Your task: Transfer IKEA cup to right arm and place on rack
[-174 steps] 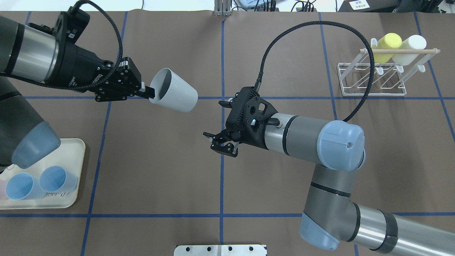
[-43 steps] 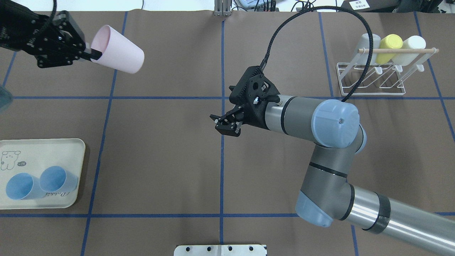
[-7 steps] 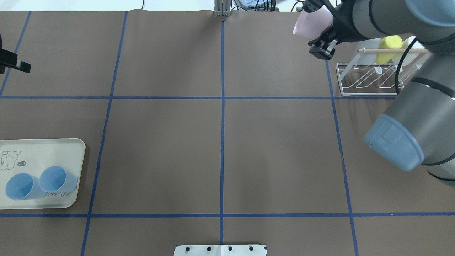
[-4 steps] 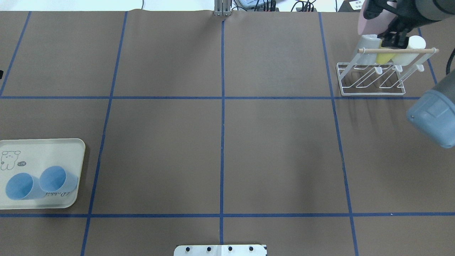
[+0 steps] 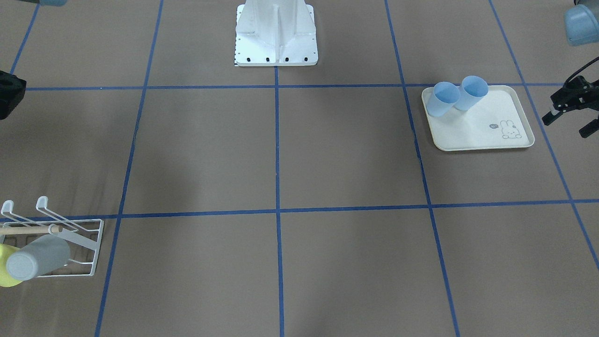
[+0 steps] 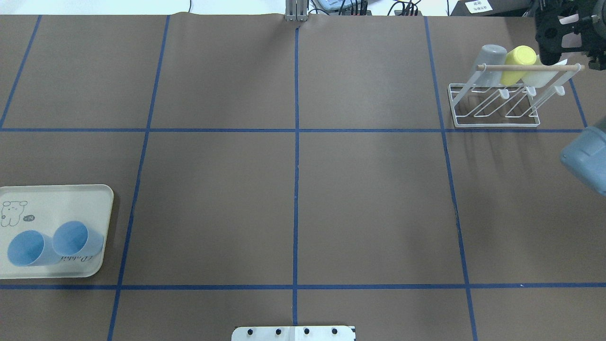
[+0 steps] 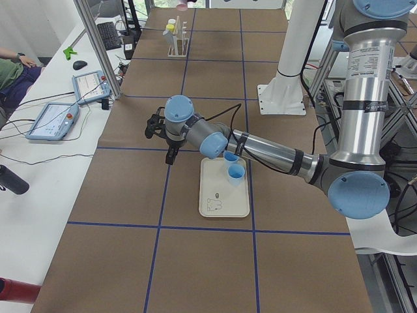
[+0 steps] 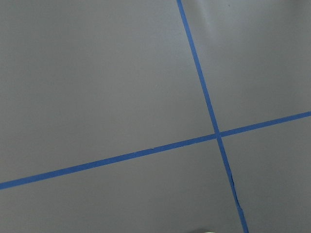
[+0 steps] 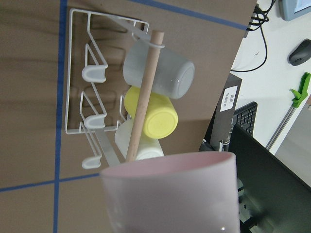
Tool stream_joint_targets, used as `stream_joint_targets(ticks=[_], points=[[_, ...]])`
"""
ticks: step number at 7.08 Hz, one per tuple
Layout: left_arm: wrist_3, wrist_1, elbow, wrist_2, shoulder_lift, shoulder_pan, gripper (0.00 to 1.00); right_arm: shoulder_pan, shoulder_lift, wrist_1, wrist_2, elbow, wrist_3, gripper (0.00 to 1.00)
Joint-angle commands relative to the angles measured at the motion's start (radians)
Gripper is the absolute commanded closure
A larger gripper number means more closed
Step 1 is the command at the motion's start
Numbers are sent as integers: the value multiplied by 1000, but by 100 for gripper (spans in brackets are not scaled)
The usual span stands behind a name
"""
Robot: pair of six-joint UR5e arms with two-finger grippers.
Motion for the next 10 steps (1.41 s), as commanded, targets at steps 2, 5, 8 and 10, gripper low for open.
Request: stream_joint_targets(ticks=[2, 5, 8, 10], points=[[-3, -1, -5, 0, 2, 0, 0, -65, -8, 5, -118, -97, -65, 53], [-10, -1, -5, 0, 5, 1, 0, -122, -16, 4, -198, -146, -69, 49], [-10, -3, -8, 0, 5, 1, 0, -171, -17, 5, -286, -204, -69, 48], [-10, -3, -8, 0, 5, 3, 0, -183, -14, 5, -300, -224, -68, 46]])
